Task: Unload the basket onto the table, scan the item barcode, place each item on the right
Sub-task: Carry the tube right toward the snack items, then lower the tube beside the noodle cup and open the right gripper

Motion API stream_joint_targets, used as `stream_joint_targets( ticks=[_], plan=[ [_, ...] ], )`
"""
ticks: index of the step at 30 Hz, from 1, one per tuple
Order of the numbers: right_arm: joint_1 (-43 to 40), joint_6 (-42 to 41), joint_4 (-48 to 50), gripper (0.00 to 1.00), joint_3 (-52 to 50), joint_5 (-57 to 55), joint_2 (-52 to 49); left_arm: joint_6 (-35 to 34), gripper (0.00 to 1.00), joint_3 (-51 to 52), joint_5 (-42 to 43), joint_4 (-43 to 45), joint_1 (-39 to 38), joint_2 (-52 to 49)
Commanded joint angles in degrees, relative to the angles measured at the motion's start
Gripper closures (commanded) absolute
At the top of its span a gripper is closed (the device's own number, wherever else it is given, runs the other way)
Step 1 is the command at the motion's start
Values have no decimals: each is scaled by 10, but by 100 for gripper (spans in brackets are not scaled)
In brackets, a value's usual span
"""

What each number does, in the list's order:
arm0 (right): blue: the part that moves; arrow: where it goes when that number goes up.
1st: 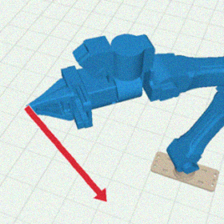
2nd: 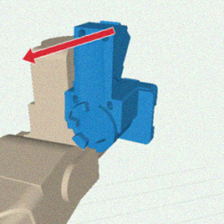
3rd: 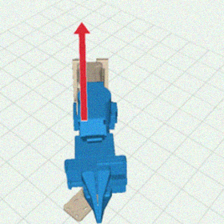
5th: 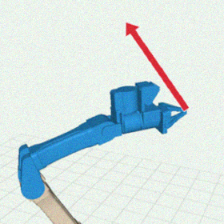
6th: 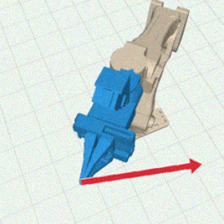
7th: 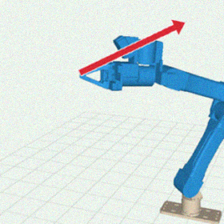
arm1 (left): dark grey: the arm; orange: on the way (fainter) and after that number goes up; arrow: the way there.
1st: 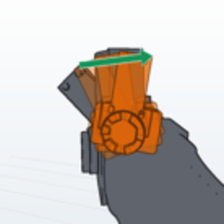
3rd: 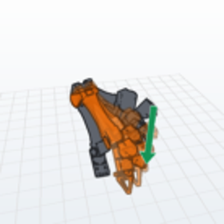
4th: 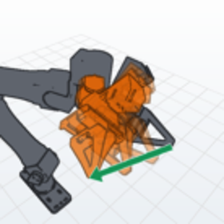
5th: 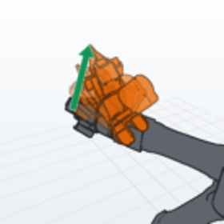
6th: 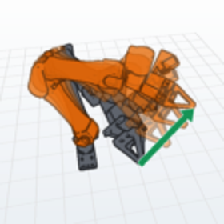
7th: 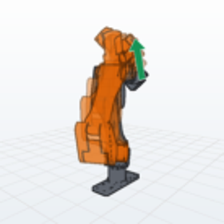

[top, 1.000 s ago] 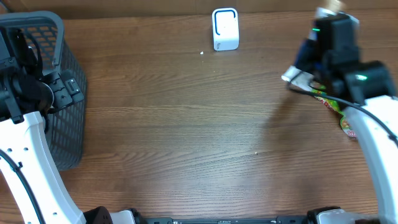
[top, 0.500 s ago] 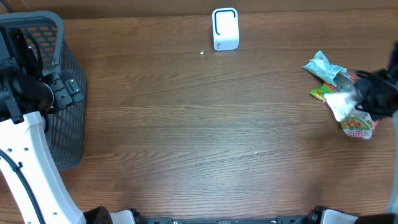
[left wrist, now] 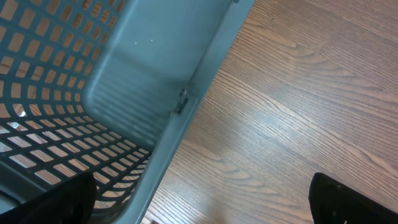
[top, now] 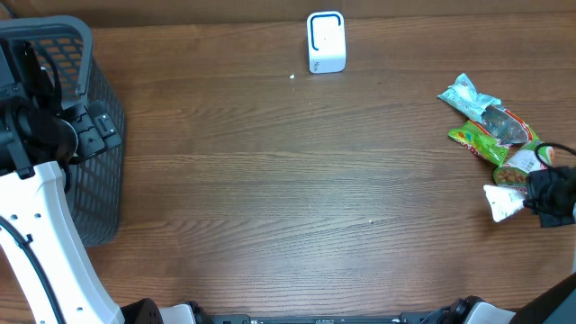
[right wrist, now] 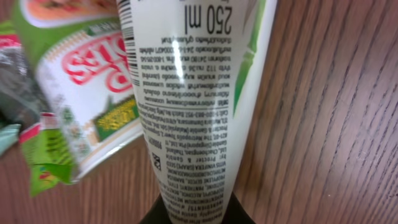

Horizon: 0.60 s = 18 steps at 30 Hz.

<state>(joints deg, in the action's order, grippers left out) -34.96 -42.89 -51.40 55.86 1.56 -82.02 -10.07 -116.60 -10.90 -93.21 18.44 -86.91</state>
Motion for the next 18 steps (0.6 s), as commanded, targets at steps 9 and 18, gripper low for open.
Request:
stream_joint_targets(
  ticks=[9,18],
  plan=[
    [-2,14,94,67,-71,-19,13,9,0,0,3,1,3,0],
    [-1,78,63,26,-44,48,24,9,0,0,3,1,3,0]
  ],
)
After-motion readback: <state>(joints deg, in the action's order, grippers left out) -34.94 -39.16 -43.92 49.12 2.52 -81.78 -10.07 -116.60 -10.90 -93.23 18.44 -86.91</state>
